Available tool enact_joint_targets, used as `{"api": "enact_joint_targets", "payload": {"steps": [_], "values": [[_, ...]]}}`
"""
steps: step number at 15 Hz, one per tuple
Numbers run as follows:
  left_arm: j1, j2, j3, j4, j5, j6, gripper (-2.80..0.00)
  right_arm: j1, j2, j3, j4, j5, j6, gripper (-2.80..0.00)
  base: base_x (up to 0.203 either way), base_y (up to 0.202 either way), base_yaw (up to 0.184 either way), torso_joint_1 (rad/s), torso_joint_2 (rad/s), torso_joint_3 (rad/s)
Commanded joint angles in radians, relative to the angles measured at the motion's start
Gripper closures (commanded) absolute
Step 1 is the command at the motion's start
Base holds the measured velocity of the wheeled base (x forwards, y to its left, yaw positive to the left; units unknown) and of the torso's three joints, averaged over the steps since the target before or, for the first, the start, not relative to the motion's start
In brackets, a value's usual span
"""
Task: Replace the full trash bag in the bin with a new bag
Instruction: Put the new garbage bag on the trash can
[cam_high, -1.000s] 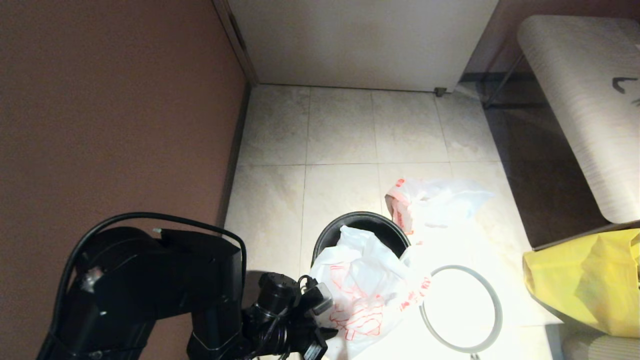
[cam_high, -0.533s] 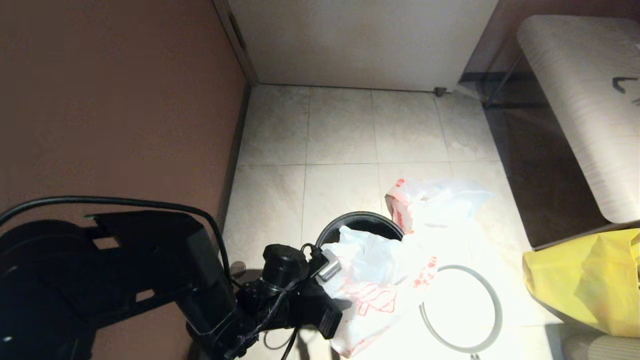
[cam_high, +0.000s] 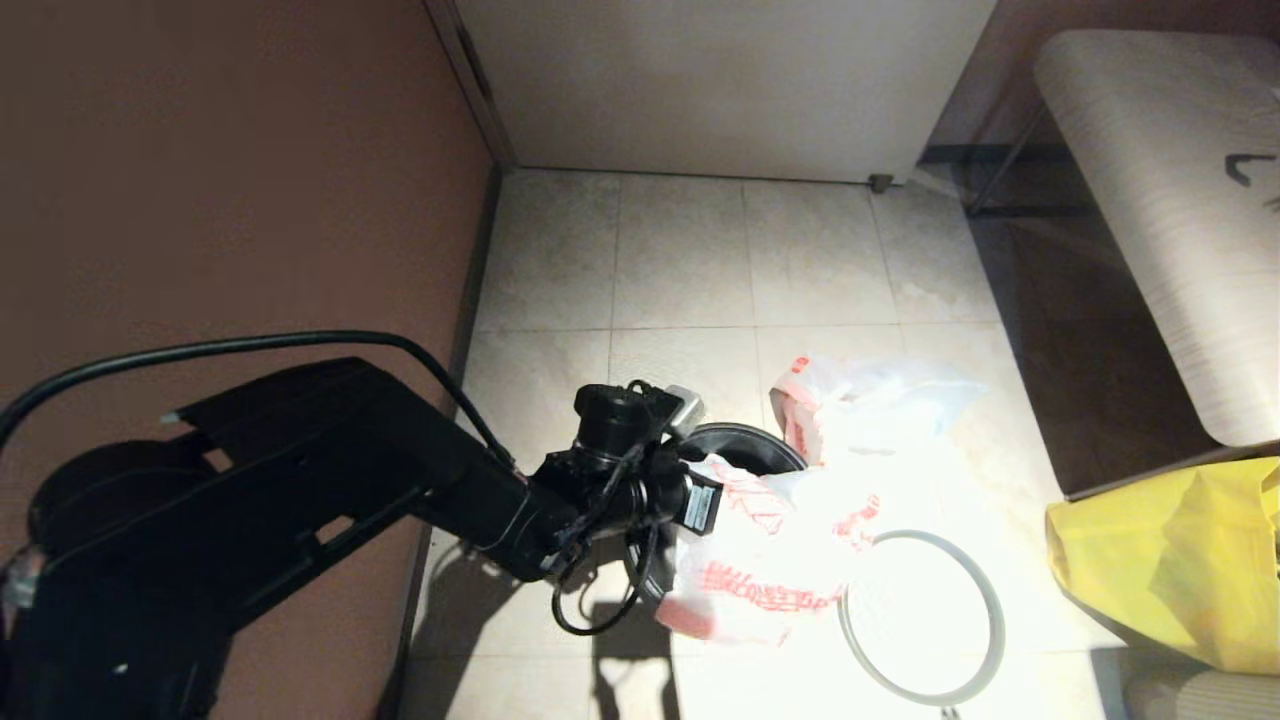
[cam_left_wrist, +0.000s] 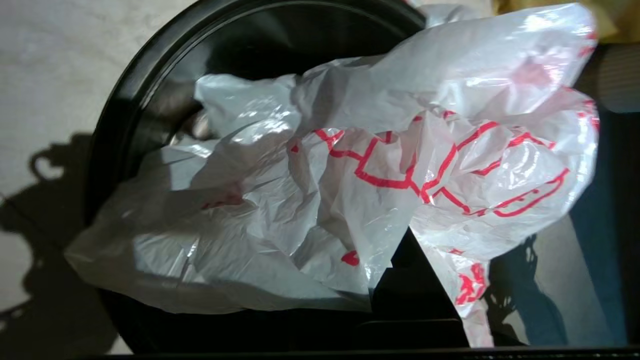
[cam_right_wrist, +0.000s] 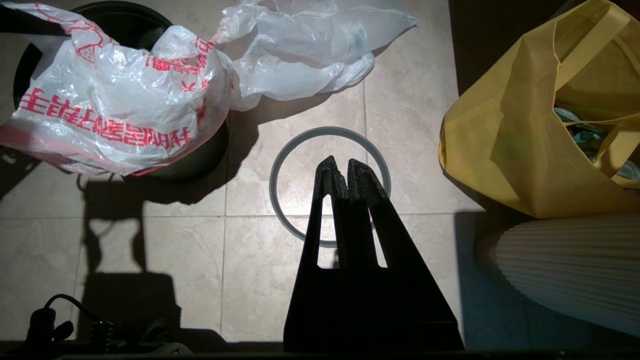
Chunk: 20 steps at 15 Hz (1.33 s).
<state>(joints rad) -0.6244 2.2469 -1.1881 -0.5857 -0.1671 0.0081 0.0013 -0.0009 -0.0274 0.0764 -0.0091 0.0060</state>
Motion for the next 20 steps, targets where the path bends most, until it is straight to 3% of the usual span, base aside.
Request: {"api": "enact_joint_targets", "payload": {"steps": [1, 6, 11, 17, 18, 20], "values": [[0.009, 0.043, -0.09, 0.107, 0.02, -0.002, 0.0, 0.0, 0.001, 0.0, 0.0, 0.0, 0.0, 0.0, 0.0, 0.0, 0.0, 0.0, 0.0, 0.0], [-0.003, 0.147, -0.256, 0.232, 0.234, -0.001, 0.0, 0.0, 0.001, 0.0, 0.0, 0.0, 0.0, 0.0, 0.0, 0.0, 0.0, 0.0, 0.0, 0.0], [-0.06, 0.197, -0.364, 0.335, 0.404, -0.003, 0.0, 0.0, 0.001, 0.0, 0.0, 0.0, 0.0, 0.0, 0.0, 0.0, 0.0, 0.0, 0.0, 0.0], [-0.078, 0.051, -0.288, 0.363, 0.433, -0.022, 0.0, 0.0, 0.001, 0.0, 0.0, 0.0, 0.0, 0.0, 0.0, 0.0, 0.0, 0.0, 0.0, 0.0], [-0.079, 0.009, -0.27, 0.397, 0.443, -0.041, 0.0, 0.0, 0.001, 0.0, 0.0, 0.0, 0.0, 0.0, 0.0, 0.0, 0.0, 0.0, 0.0, 0.0], [-0.091, -0.06, -0.256, 0.576, 0.448, -0.112, 0.0, 0.0, 0.001, 0.0, 0.0, 0.0, 0.0, 0.0, 0.0, 0.0, 0.0, 0.0, 0.0, 0.0]]}}
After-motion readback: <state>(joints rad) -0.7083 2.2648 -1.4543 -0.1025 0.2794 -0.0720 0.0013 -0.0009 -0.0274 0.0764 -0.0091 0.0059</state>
